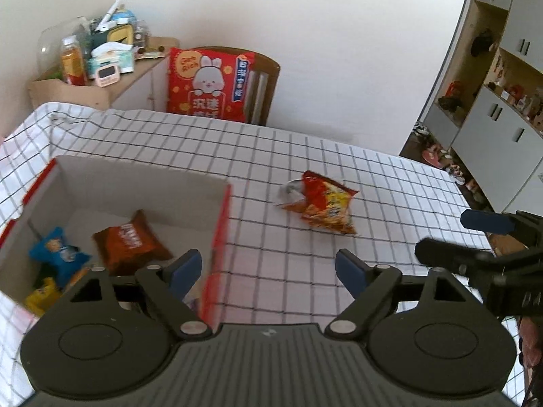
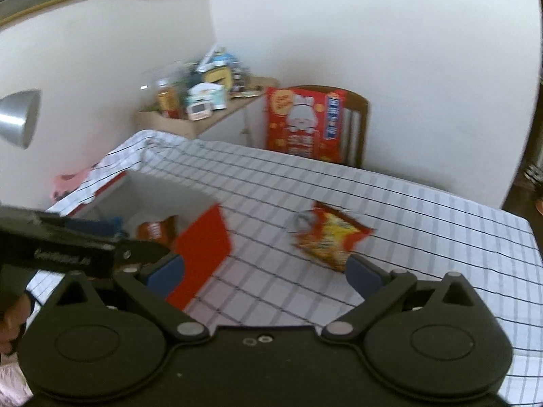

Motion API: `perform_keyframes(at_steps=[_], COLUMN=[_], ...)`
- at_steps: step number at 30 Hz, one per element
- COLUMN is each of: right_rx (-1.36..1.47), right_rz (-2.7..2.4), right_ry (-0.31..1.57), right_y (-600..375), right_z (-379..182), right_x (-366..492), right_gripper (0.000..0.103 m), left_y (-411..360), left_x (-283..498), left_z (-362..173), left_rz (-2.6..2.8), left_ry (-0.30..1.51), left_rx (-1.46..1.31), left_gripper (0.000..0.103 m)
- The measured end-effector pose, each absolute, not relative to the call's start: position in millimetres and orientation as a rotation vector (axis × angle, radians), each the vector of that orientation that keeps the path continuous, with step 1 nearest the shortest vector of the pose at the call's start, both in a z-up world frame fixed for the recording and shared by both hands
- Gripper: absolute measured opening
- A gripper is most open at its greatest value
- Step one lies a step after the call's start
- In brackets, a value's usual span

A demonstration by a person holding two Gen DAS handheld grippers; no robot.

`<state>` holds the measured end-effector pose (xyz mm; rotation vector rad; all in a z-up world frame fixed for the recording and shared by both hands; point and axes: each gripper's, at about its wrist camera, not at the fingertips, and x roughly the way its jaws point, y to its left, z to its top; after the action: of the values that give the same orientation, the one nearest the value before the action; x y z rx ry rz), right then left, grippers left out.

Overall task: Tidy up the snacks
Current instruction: 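Withdraw both grippers from the box toward the yellow-red chip bag, then grasp the yellow-red chip bag by its edge with the right gripper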

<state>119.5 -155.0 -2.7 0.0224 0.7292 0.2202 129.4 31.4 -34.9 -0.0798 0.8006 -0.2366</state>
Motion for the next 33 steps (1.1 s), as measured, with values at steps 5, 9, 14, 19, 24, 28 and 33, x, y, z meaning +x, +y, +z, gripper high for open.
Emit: perform_keyframes(at_steps=[5,9,14,19,24,28,33], right_rx=[0.084,0.132,0.149,0.173,0.187,0.170,0.168], right_rz=[0.168,0.130,0.101,0.086,0.064,0.057,0.065], right_ry=[0.752,0.785,0.830,0.894,0.959,1.000,1.019], right_y=[-191.4,-205.7,-211.4,-213.8,-212.9,-208.7,-203.2], right_z=[-5.4,-20.8,-50.2,-82.0,-109.8,-128.4,-140.2], right_x=[145.3,176.0,216.5,253.0,278.5,293.9,306.7], right_gripper=[0.102,0.102,0.102,0.102,0.101,0.098,0.091], left_y=[7.2,-5.5,-12.8,-17.8,-20.5,-23.5,-25.8], left_x=[145.9,160.1,175.4,188.5,201.8,211.6,222.3], left_z=[-39.5,-47.2,-56.4,-66.1,-75.8,-82.4,-90.1], left_rz=[-0.236,-0.201,-0.176,-0.144,-0.096,-0.067,-0.056], left_ry=[0.792,0.792,0.789,0.799,0.830,0.846,0.866], left_rx=[-0.120,-0.120,-0.140,-0.137,-0.119,-0.101,-0.090], left_gripper=[0.101,0.101,0.101,0.101,0.101,0.101,0.101])
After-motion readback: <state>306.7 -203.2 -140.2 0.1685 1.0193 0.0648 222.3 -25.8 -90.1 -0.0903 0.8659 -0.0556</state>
